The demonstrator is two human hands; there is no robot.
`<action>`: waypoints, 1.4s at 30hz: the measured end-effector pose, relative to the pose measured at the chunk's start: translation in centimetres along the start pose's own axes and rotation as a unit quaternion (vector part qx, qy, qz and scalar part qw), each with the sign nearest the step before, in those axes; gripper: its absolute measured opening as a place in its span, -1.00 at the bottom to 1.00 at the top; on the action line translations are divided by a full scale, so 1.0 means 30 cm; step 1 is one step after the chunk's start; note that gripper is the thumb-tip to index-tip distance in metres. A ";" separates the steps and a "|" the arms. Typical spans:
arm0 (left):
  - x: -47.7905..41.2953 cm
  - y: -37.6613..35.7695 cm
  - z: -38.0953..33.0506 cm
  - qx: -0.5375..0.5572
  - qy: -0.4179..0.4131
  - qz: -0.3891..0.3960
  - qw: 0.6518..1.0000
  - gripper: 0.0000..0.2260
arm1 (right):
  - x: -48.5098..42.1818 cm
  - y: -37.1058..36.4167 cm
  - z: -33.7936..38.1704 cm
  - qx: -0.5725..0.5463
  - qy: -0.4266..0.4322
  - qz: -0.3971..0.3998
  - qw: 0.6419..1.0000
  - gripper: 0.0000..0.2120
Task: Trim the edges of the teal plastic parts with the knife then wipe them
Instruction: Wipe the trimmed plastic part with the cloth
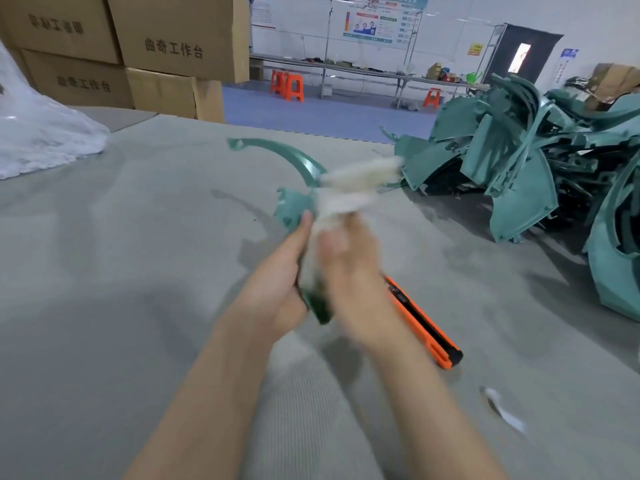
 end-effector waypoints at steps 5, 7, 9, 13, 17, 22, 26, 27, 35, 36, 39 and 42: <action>-0.003 -0.006 -0.010 0.127 -0.054 0.028 0.990 -0.53 | -0.044 -0.129 -0.044 0.129 -0.083 0.111 0.982 -0.41; -0.010 -0.030 0.000 0.108 -0.037 0.013 0.993 -0.53 | -0.096 -0.053 -0.094 0.116 -0.173 0.055 0.977 -0.49; -0.007 -0.014 0.010 0.116 -0.040 -0.011 0.992 -0.47 | -0.070 -0.095 -0.068 0.168 -0.147 0.064 0.973 -0.50; 0.014 0.063 -0.045 0.173 -0.166 -0.041 0.970 -0.55 | 0.038 -0.222 -0.003 0.144 -0.047 0.146 0.978 -0.46; -0.014 0.038 -0.026 0.141 -0.093 -0.025 0.985 -0.60 | -0.109 -0.087 -0.067 0.186 -0.158 0.111 0.963 -0.54; -0.002 0.070 -0.025 0.169 -0.069 -0.025 0.983 -0.49 | 0.010 -0.218 0.021 0.175 -0.058 0.139 0.973 -0.52; -0.007 0.065 -0.026 0.151 -0.066 -0.015 0.986 -0.54 | -0.079 -0.141 -0.041 0.168 -0.097 0.142 0.971 -0.56; -0.006 0.050 -0.023 0.149 -0.063 -0.002 0.987 -0.51 | -0.109 -0.105 -0.059 0.160 -0.120 0.136 0.970 -0.56; -0.001 0.048 -0.028 0.099 -0.070 -0.006 0.993 -0.51 | -0.134 0.106 -0.084 0.024 -0.104 -0.132 0.986 -0.72; 0.001 0.050 -0.029 0.086 -0.069 -0.010 0.994 -0.53 | -0.110 0.133 -0.089 -0.029 -0.102 -0.183 0.977 -0.76; 0.002 0.049 -0.031 0.060 -0.069 -0.020 0.996 -0.54 | -0.050 0.174 -0.081 -0.116 -0.076 -0.248 0.959 -0.83; -0.008 0.042 -0.031 0.069 -0.079 -0.012 0.994 -0.53 | -0.026 0.178 -0.043 -0.129 -0.063 -0.200 0.969 -0.88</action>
Point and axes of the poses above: each hand's wrist, its own x-axis away from the middle knuckle, its own y-axis out of the back of the hand, z = x × y, the point moved 6 cm from there along -x, towards the middle knuckle, and after that the axes turned 12 degrees about z, right-handed, at the moved point
